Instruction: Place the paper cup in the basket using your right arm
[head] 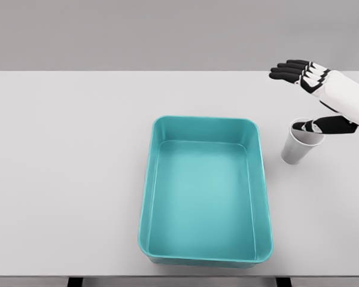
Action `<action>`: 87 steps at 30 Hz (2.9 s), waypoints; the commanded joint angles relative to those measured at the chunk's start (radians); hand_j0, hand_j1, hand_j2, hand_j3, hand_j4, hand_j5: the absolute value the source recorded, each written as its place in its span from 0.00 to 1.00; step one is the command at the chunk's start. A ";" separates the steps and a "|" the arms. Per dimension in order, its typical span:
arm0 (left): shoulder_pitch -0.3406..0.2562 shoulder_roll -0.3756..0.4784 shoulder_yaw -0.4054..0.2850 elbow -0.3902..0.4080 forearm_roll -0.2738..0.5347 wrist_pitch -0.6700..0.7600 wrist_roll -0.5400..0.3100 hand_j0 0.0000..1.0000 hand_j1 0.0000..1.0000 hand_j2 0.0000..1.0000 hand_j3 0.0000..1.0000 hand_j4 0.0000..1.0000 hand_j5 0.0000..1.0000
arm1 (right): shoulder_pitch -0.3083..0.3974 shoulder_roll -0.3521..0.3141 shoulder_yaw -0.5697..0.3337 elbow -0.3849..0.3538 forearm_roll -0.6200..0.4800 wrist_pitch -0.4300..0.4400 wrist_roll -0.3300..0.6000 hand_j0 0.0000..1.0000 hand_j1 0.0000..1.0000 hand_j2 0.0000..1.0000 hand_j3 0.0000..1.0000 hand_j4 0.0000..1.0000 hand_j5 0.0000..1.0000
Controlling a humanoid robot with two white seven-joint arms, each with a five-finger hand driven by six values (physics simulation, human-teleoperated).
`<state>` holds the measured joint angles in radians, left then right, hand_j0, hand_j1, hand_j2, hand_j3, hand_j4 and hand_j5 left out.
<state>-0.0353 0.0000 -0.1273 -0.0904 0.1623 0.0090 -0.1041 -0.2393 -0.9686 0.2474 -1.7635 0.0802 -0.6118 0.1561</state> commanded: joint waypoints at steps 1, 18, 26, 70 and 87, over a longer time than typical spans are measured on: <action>0.000 0.000 0.000 0.000 0.000 0.000 0.000 1.00 1.00 1.00 1.00 1.00 1.00 | -0.002 -0.001 0.003 -0.001 -0.007 0.001 -0.001 1.00 1.00 1.00 1.00 1.00 1.00; 0.000 0.000 0.000 0.000 0.000 0.000 0.000 1.00 1.00 1.00 1.00 1.00 1.00 | 0.026 0.053 -0.143 0.013 -0.399 0.049 0.455 1.00 1.00 1.00 1.00 1.00 1.00; 0.000 0.000 0.002 0.000 0.000 0.000 0.000 1.00 1.00 1.00 1.00 1.00 1.00 | 0.083 0.140 -0.197 0.111 -0.559 0.231 0.455 1.00 1.00 1.00 1.00 1.00 1.00; 0.000 0.000 0.000 0.000 0.000 0.000 0.000 1.00 1.00 1.00 1.00 1.00 1.00 | 0.207 0.446 -0.329 0.480 -0.550 0.402 0.455 1.00 1.00 1.00 1.00 1.00 1.00; 0.000 0.000 0.000 0.000 0.000 0.000 0.000 1.00 1.00 1.00 1.00 1.00 1.00 | 0.169 0.469 -0.270 0.524 -0.550 0.403 0.455 1.00 1.00 1.00 1.00 1.00 1.00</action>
<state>-0.0353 0.0000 -0.1270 -0.0904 0.1623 0.0090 -0.1041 -0.0706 -0.5002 -0.0314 -1.2419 -0.4630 -0.2089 0.6109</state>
